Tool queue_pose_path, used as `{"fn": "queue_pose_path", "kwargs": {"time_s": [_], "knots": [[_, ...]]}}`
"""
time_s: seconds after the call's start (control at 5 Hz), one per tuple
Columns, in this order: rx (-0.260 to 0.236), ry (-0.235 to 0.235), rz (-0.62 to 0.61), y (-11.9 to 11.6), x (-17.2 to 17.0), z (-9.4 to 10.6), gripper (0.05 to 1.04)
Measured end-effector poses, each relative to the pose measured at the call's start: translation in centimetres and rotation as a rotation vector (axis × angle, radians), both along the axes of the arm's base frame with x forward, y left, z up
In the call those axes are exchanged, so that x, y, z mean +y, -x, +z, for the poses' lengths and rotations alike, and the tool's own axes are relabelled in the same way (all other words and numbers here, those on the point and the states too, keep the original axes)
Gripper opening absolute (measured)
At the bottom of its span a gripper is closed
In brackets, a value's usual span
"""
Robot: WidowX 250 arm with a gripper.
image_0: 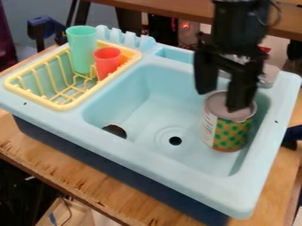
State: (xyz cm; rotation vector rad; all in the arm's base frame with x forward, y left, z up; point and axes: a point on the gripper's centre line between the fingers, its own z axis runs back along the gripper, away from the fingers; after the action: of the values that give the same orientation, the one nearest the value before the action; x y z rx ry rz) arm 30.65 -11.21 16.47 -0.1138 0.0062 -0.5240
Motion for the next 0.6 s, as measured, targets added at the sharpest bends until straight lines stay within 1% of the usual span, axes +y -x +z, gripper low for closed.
{"fn": "queue_pose_path", "kwargs": {"time_s": [0.2,0.4,0.6], "knots": [[-0.033,-0.029,0.024,-0.39,-0.28,-0.15,1.009],[-0.061,-0.059,0.066,-0.84,0.15,-0.33,1.009],[-0.074,-0.080,0.110,-1.04,0.35,-0.33,1.009]]}}
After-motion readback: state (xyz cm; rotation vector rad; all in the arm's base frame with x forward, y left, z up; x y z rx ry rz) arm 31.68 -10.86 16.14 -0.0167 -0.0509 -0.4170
